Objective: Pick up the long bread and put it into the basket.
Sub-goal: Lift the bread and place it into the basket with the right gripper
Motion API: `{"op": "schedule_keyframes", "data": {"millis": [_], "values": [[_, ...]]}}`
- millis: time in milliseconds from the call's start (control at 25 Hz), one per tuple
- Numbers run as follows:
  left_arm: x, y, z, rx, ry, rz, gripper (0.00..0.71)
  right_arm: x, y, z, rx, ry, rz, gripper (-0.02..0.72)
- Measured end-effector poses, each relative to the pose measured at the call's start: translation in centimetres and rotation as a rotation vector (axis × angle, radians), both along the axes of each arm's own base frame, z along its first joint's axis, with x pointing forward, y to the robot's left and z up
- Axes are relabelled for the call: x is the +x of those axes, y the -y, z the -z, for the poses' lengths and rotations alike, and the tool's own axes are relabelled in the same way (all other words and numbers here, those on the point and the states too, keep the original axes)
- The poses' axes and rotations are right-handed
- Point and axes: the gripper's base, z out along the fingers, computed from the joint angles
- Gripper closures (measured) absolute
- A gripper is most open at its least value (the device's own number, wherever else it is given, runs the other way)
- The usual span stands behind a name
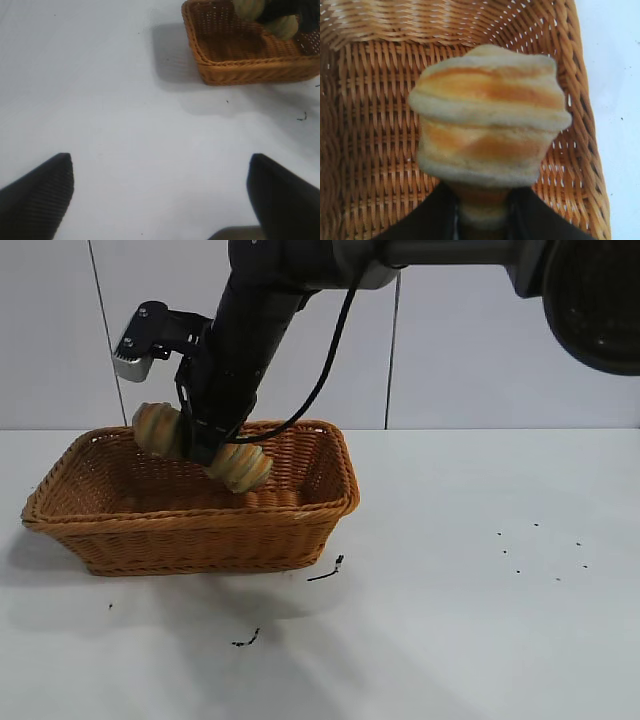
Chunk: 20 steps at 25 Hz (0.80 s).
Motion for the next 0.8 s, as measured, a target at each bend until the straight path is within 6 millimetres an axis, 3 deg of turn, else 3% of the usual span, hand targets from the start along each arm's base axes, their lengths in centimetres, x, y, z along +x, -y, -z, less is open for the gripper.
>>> {"op": "schedule_keyframes", "data": {"millis": [80, 160, 520, 640, 800], "values": [[0.0, 0.0, 0.0, 0.000, 0.000, 0.000, 0.017, 0.0, 0.0, 0.0, 0.000, -0.002, 0.000, 0.071], [0.0, 0.0, 0.0, 0.000, 0.000, 0.000, 0.017, 0.0, 0.0, 0.0, 0.001, -0.003, 0.000, 0.034], [0.0, 0.0, 0.0, 0.000, 0.000, 0.000, 0.017, -0.1, 0.0, -0.6, 0.041, -0.038, 0.070, 0.014], [0.0, 0.0, 0.0, 0.000, 0.000, 0.000, 0.017, -0.2, 0.1, -2.8, 0.136, -0.100, 0.228, 0.014], [0.0, 0.0, 0.0, 0.000, 0.000, 0.000, 0.017, -0.6, 0.9, -7.5, 0.298, -0.187, 0.473, 0.014]]}}
